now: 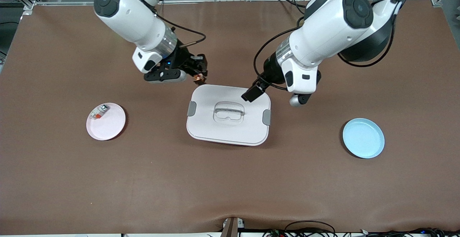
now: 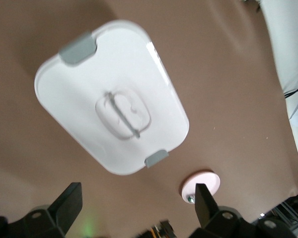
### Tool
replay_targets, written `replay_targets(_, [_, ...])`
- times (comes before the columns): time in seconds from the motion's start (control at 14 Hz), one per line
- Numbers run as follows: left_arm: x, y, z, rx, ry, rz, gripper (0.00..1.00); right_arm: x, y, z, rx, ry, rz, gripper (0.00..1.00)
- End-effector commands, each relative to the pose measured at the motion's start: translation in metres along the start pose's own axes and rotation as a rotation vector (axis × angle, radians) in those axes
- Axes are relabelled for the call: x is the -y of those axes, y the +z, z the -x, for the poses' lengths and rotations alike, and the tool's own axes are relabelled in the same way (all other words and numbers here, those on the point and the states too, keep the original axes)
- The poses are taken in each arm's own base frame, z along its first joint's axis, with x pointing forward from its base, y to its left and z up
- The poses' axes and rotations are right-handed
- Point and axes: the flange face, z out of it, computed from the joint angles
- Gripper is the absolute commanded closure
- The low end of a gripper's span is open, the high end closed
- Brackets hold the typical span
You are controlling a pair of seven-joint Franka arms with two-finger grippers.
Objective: Transfer orange switch to right arm and place
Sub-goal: 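Carry the switch with the right gripper while the left gripper withdraws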
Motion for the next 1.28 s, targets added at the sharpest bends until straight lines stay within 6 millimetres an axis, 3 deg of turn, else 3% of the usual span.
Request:
replay_targets(0.0, [0.005, -0.019, -0.017, -0.123, 0.145, 0.000, 0.00, -0.026, -0.022, 0.000, 0.005, -0.144, 0.096, 0.90])
replay_targets(0.28, [0.009, -0.031, -0.034, -0.271, 0.347, -0.056, 0.00, -0.064, -0.039, -0.008, 0.043, -0.396, 0.241, 0.90])
replay_targets(0.43, [0.016, -0.039, -0.064, -0.302, 0.399, -0.098, 0.00, -0.088, -0.053, -0.012, 0.057, -0.528, 0.299, 0.90])
replay_targets(0.57, [0.022, -0.042, -0.077, -0.309, 0.487, -0.144, 0.00, -0.110, -0.065, -0.015, 0.093, -0.690, 0.359, 0.90])
replay_targets(1.0, [0.044, -0.058, -0.133, -0.366, 0.690, -0.320, 0.00, -0.217, -0.095, -0.038, 0.179, -0.965, 0.364, 0.90])
replay_targets(1.21, [0.064, -0.075, -0.177, -0.350, 0.762, -0.386, 0.00, -0.271, -0.106, -0.050, 0.197, -1.056, 0.372, 0.90])
